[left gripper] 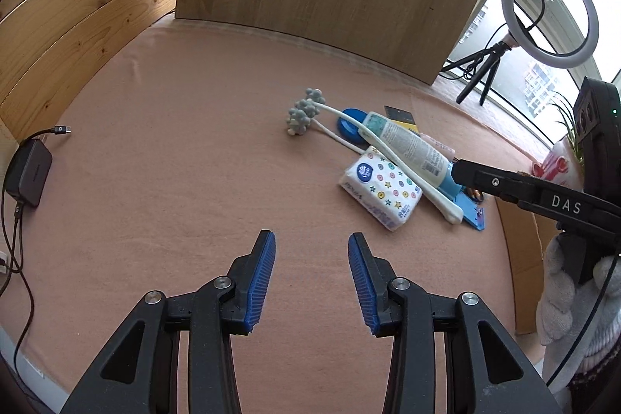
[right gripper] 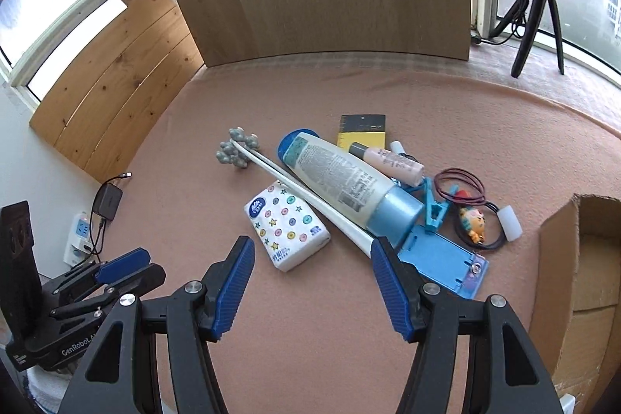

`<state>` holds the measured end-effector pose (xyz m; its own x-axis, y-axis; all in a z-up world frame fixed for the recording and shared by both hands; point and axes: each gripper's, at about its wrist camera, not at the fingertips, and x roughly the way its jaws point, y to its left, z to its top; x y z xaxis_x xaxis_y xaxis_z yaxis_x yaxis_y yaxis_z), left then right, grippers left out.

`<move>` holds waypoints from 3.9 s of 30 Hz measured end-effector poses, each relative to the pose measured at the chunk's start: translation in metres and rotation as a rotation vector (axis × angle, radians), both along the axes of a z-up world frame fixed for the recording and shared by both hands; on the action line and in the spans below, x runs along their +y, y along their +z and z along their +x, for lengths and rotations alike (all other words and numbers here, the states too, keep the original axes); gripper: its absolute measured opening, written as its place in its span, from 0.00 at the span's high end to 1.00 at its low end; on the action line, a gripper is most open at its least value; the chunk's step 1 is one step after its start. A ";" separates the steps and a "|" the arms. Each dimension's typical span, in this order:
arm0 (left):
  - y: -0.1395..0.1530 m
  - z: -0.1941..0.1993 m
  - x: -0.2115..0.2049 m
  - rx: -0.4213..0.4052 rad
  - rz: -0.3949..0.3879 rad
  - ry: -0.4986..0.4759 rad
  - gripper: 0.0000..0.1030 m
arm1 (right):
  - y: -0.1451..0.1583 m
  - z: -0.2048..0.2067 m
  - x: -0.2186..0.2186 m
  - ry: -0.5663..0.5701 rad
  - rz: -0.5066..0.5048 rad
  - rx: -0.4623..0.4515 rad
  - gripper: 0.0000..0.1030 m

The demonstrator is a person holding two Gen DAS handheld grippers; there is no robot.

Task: Organize objects
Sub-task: 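Move the right gripper to the white massager handles and close on them, then lift the white massager with the right gripper and carry it toward the box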

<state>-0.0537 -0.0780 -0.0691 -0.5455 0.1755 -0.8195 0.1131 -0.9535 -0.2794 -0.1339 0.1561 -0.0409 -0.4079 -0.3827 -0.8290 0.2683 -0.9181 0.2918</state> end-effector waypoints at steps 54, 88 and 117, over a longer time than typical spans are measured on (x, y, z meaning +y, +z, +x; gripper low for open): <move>-0.005 -0.004 -0.034 -0.027 0.009 0.039 0.59 | -0.101 0.022 -0.084 0.188 -0.183 -0.358 0.62; -0.020 -0.019 0.063 -0.052 0.092 -0.191 0.59 | -0.089 -0.005 -0.015 -0.030 -0.069 -0.259 0.82; -0.066 -0.028 0.097 -0.133 0.086 -0.265 0.59 | -0.101 -0.013 -0.014 -0.019 -0.121 -0.329 0.81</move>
<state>-0.0821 0.0189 -0.1347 -0.3608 0.3691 -0.8565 -0.0957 -0.9282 -0.3597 -0.1465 0.1418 -0.1419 -0.1345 -0.4807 -0.8665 0.1252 -0.8757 0.4664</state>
